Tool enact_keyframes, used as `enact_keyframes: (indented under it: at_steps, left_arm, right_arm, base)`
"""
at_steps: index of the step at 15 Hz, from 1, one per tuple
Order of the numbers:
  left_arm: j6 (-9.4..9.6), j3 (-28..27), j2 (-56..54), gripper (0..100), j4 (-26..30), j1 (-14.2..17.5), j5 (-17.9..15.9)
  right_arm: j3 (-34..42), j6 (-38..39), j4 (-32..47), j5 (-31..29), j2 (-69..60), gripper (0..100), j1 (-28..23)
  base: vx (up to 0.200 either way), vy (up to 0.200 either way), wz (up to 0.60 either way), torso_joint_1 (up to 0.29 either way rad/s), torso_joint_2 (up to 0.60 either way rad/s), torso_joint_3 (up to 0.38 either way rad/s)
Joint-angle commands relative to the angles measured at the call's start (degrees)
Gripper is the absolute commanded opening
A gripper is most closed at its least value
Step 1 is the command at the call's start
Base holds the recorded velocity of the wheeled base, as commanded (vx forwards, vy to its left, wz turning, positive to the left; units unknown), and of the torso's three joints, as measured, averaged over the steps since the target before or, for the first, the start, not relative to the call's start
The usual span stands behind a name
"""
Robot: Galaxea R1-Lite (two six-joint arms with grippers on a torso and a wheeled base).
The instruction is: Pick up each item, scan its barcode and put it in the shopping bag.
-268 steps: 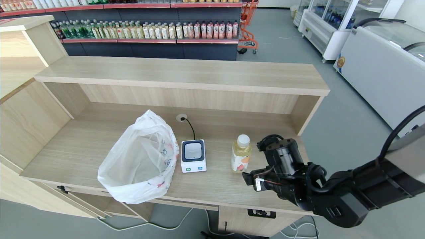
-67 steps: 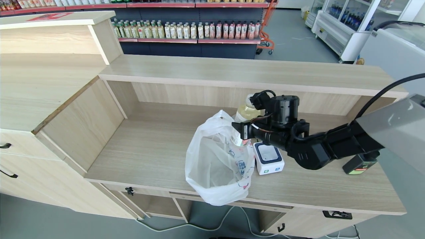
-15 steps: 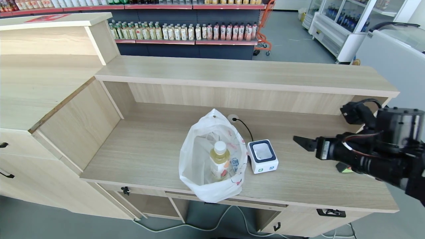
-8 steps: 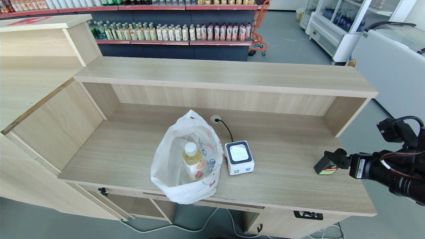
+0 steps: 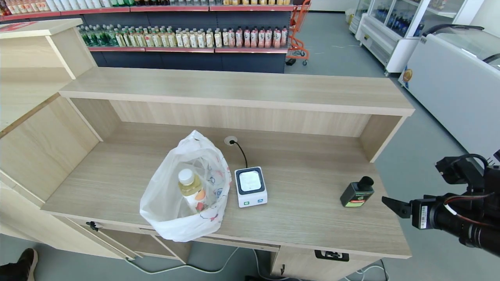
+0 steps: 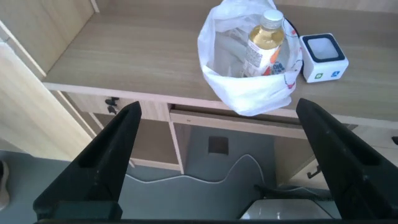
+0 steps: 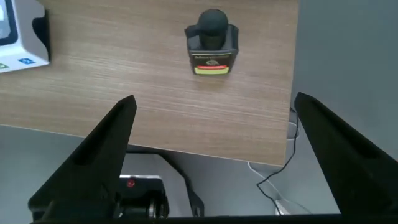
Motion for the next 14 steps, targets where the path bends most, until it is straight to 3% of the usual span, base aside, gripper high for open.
enact_keyframes:
  at_steps: [1,6,9,14]
  left_arm:
    - [-0.04,0.0,-0.02,100,-0.06,0.0,0.0]
    - [0.04,0.0,-0.02,100,0.02,0.0,0.0]
    - [0.04,0.0,-0.02,100,0.02,0.0,0.0]
    - [0.04,0.0,-0.02,100,0.02,0.0,0.0]
  right_arm:
    - [0.32,-0.11,0.01,0.01,0.5,100,0.12]
    - [1.64,-4.59,0.28,0.01,1.29,100,0.29]
    - [2.17,-17.77,0.45,-4.04,4.02,100,-3.49]
    - [-1.79,-19.44,0.37,-8.61,10.96,100,-3.49]
  base:
    - [0.0,-0.2,0.0,-0.002,0.01,0.007]
    - [0.0,0.0,0.0,0.0,0.0,0.0]
    - [0.0,0.0,0.0,0.0,0.0,0.0]
    - [0.0,0.0,0.0,0.0,0.0,0.0]
